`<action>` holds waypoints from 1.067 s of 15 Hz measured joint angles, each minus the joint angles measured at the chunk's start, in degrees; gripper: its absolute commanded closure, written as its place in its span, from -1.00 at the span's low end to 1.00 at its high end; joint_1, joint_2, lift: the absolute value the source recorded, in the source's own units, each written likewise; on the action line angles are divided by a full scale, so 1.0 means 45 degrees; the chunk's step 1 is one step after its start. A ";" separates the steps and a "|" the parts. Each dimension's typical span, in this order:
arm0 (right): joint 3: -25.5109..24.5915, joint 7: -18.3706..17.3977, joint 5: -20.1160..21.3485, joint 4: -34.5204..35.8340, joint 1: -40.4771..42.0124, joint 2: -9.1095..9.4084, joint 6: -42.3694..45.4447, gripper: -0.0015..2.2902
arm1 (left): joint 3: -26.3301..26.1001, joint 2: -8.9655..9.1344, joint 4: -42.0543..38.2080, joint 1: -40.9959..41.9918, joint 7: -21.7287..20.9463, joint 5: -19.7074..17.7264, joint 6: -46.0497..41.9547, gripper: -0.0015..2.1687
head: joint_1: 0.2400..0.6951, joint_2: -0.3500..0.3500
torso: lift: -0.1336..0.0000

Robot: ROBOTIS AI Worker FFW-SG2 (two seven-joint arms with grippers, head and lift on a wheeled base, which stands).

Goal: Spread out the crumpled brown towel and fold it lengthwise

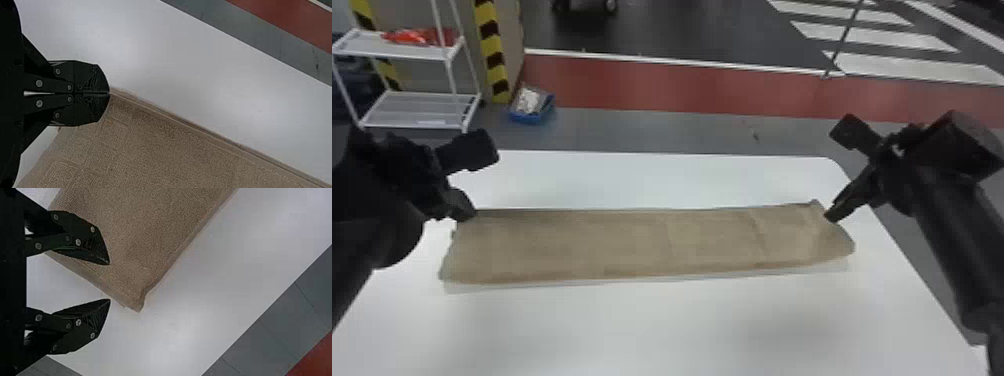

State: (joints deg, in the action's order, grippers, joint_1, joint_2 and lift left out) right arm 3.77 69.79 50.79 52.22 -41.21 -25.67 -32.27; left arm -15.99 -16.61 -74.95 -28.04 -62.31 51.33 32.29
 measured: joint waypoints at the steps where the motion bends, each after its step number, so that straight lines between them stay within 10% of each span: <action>1: -0.0038 0.0002 -0.0026 0.0019 0.0025 0.0000 -0.0008 -0.43 | 0.0001 0.0000 0.0028 0.0000 -0.0001 0.0000 -0.0016 0.60 | 1.00 -0.51 | -0.80; 11: -0.1558 0.1060 -0.2238 0.3520 0.2937 -0.1280 -0.2357 -0.42 | 0.0020 -0.0087 0.0036 0.0093 -0.0029 0.0000 -0.0333 0.60 | 1.00 -0.61 | -0.80; 16: -0.2420 0.0806 -0.2551 0.3683 0.3612 -0.1282 -0.2352 -0.42 | 0.0007 -0.0098 0.0040 0.0220 -0.0087 0.0000 -0.0573 0.60 | 1.00 -0.67 | -0.80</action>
State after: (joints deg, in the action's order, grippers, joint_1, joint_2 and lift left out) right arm -7.12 73.42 39.31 68.80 -24.96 -31.44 -42.85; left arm -15.96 -17.05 -74.76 -27.05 -62.70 51.33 29.71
